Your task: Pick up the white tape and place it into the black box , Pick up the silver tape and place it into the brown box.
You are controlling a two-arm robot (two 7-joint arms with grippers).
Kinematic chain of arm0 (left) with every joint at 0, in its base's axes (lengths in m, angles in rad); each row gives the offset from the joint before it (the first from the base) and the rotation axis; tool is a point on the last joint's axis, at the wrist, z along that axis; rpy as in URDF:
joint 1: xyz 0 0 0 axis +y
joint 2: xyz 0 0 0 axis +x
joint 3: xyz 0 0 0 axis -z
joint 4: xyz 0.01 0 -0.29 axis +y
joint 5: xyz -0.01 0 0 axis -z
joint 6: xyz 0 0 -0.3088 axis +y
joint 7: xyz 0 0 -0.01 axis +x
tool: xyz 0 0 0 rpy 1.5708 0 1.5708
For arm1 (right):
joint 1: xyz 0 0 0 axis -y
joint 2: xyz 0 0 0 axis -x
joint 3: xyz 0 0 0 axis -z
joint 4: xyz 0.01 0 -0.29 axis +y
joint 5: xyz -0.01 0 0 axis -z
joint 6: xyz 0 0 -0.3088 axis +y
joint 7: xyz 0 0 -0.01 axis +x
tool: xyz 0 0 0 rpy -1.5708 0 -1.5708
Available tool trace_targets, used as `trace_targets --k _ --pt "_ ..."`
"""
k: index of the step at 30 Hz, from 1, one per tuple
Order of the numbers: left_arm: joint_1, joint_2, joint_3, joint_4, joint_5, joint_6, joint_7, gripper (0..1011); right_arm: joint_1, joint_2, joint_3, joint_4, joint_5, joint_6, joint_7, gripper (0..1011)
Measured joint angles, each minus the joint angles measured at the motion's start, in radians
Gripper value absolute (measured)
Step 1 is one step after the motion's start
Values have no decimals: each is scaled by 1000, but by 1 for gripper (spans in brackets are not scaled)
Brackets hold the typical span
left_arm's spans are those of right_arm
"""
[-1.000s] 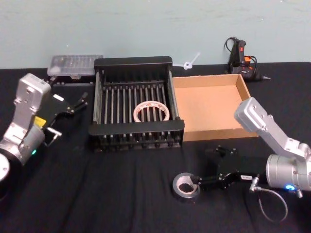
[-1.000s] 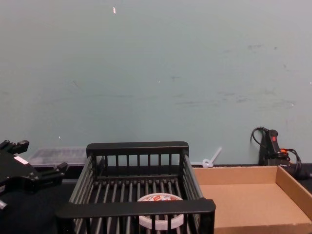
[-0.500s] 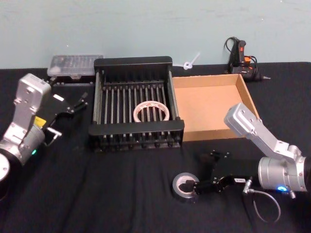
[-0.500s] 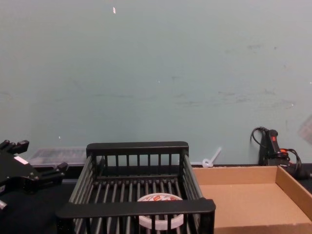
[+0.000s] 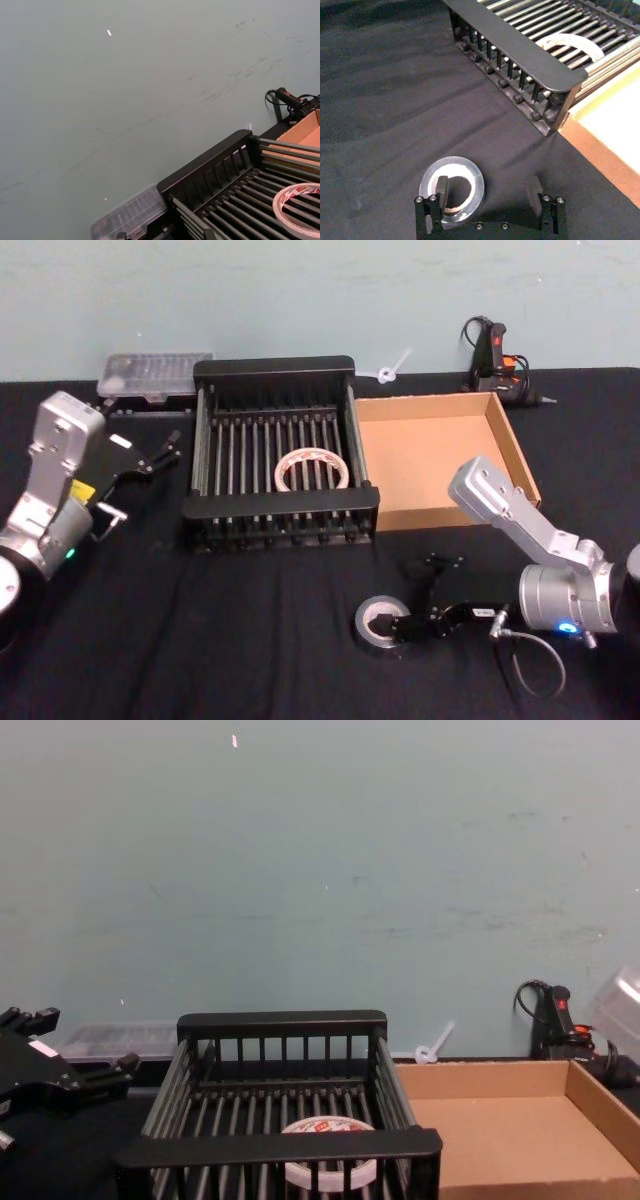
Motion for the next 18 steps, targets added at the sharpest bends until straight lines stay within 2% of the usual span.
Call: trace_targets --k 18 --pt "0 0 0 0 0 0 0 1001 14 -16 -15 24 -8 6 2 1000"
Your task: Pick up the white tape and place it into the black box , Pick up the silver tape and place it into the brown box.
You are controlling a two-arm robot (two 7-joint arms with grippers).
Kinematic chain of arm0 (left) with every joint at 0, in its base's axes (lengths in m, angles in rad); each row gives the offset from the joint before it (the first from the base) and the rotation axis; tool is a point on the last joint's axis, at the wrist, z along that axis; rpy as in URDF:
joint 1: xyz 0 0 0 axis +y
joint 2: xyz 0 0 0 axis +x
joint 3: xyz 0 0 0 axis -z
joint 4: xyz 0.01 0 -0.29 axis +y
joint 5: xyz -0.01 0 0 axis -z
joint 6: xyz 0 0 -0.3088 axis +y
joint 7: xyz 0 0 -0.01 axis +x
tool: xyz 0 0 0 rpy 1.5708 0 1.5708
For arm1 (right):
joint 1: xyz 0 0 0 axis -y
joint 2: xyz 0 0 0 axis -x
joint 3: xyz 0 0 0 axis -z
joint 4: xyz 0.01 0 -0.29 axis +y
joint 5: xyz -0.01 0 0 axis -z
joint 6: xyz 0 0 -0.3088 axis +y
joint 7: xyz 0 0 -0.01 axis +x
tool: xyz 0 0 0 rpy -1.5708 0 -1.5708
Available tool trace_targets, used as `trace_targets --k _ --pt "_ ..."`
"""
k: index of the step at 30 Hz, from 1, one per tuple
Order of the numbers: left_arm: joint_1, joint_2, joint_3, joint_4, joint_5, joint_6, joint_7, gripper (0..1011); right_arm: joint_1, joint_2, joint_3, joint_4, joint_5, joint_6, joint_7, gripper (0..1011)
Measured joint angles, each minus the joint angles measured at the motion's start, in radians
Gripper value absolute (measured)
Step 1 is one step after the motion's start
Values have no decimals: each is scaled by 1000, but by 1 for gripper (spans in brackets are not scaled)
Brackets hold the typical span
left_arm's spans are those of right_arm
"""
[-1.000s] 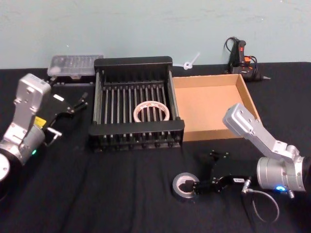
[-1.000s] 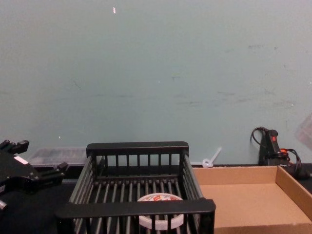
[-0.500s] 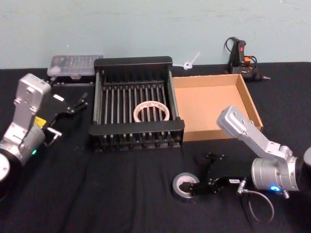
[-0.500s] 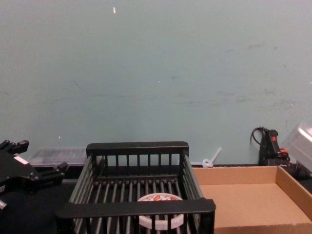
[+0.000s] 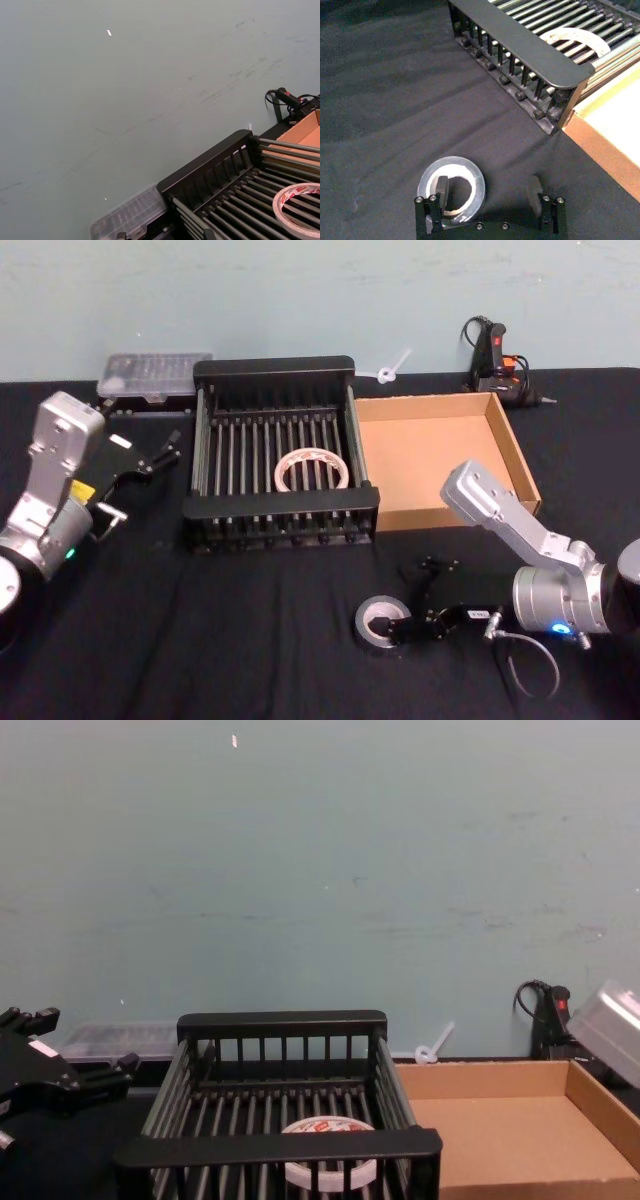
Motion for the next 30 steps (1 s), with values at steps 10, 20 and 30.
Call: trace_targets --k 10,20,30 --pt "0 0 0 0 0 0 0 1001 1 -1 -4 3 -7 0 0 1000" --pt "0 0 0 0 0 0 0 1001 1 0 -3 3 -6 -1 0 1000" --pt "0 0 0 0 0 0 0 1001 1 0 -2 2 -5 -1 0 816"
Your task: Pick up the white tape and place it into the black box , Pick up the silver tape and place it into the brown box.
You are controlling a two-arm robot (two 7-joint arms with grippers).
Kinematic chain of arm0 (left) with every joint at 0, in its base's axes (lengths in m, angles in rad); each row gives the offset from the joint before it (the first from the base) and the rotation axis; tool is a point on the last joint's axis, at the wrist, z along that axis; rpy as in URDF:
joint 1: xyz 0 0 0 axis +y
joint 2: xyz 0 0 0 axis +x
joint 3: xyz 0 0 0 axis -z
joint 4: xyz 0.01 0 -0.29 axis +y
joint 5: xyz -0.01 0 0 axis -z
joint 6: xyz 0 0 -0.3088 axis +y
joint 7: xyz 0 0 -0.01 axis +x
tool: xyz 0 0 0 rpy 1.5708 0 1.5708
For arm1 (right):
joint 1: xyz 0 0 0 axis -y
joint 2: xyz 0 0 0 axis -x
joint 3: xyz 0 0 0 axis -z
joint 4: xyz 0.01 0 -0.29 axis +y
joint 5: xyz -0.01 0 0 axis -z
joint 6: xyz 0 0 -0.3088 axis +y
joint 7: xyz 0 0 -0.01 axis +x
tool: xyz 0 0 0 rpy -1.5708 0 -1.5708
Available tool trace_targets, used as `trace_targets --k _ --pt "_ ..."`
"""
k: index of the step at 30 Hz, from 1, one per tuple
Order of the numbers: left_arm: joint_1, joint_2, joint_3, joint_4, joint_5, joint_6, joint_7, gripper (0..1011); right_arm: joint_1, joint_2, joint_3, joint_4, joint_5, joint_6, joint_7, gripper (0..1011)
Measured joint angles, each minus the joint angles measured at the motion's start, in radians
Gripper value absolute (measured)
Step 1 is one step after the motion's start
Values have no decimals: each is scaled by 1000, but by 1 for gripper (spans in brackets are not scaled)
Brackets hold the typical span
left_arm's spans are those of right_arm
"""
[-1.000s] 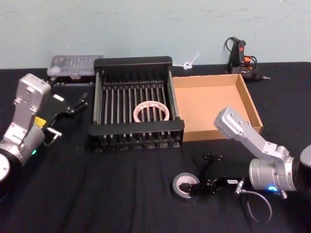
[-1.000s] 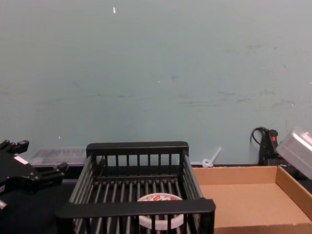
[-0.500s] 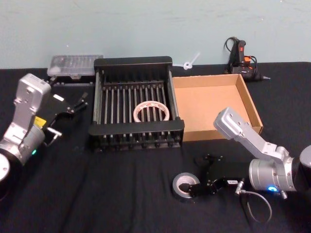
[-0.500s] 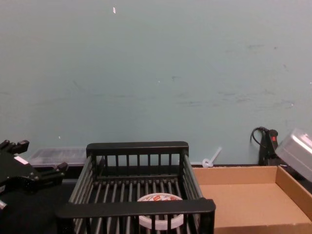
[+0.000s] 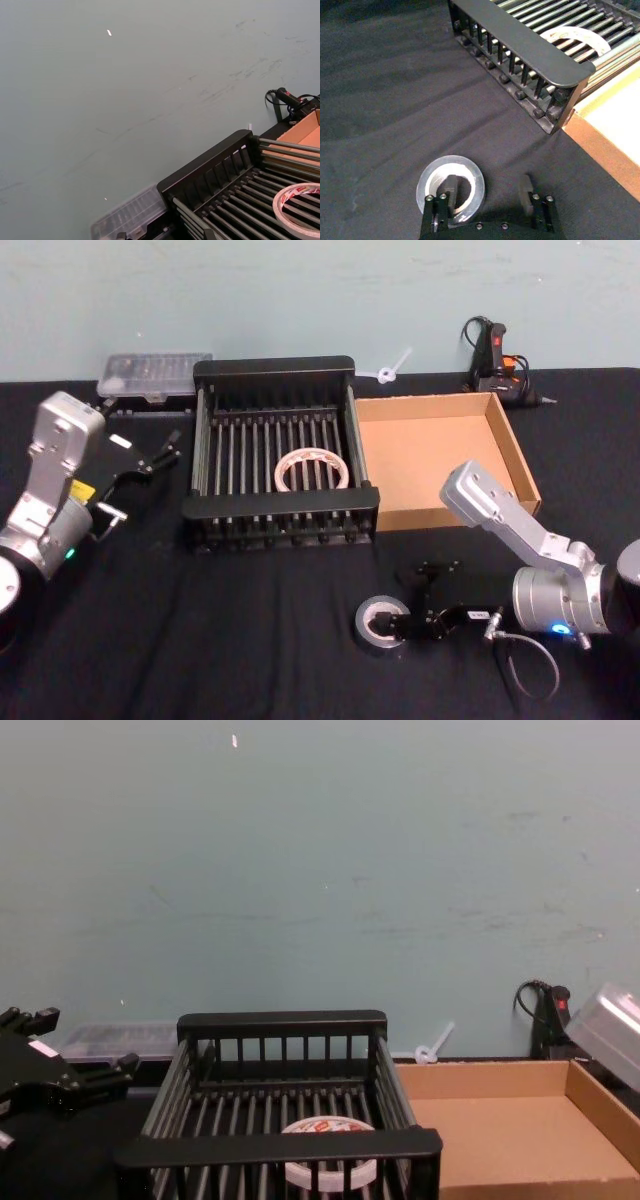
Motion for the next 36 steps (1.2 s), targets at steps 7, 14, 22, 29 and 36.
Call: trace_targets --k 7,14,22,29,36 --pt "0 0 0 0 0 0 0 1002 0 0 0 -1 1 0 0 592" --pt "0 0 0 0 0 0 0 1001 0 0 0 -1 1 0 0 359" --pt "0 0 0 0 0 0 0 1001 0 0 0 -1 1 0 0 175" --pt "0 0 0 0 0 0 0 1001 0 0 0 -1 1 0 0 172" --pt "0 0 0 0 0 0 0 1002 -7 1 11 -7 3 -2 -12 172"
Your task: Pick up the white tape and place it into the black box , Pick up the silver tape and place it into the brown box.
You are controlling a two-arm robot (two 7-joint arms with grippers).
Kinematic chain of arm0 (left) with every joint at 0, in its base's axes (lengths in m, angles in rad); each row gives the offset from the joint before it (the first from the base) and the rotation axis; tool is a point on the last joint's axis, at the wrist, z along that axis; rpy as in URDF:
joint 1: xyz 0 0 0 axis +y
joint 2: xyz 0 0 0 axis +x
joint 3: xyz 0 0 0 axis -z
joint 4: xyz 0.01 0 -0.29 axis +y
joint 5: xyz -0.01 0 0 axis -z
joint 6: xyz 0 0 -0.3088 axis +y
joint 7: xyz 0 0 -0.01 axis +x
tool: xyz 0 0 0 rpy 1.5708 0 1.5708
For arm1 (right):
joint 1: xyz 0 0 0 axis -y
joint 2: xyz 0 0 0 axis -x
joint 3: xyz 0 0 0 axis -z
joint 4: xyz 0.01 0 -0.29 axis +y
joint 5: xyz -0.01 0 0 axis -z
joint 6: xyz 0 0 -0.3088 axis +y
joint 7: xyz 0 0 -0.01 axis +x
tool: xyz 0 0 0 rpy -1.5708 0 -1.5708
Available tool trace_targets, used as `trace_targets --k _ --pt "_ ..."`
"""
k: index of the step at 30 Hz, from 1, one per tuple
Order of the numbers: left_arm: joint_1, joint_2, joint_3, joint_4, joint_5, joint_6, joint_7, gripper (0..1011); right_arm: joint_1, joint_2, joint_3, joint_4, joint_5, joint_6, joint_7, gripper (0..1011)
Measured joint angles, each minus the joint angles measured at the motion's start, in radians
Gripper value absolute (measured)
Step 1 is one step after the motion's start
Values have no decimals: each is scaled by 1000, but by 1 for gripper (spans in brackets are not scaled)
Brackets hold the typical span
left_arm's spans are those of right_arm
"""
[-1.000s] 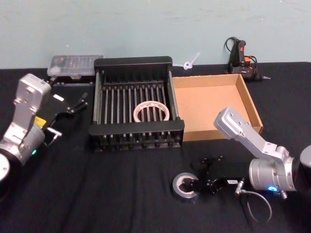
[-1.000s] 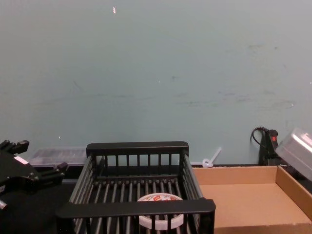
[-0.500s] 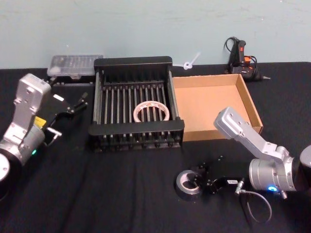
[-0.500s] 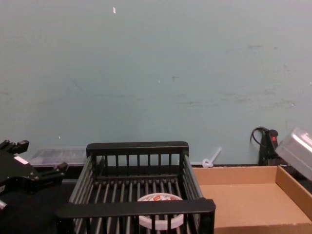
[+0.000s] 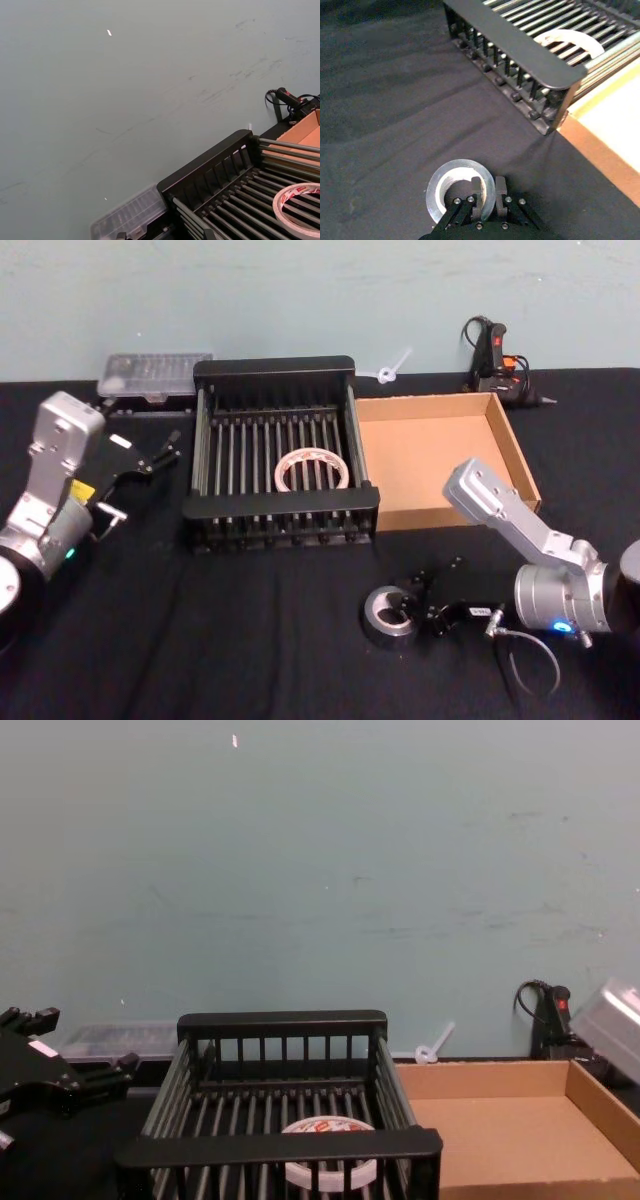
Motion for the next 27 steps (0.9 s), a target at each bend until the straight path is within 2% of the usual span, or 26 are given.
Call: trace_targets --k 6,16,21,27 --pt "0 0 0 0 0 0 0 1001 -14 1 27 -13 6 -3 -30 172" --pt "0 0 0 0 0 0 0 1001 -24 -6 111 -31 11 -18 -115 172" --pt "0 0 0 0 0 0 0 1002 -9 -18 137 -23 -11 -25 -140 172" --pt "0 0 0 0 0 0 0 1001 26 -48 160 18 -43 -35 -162 172"
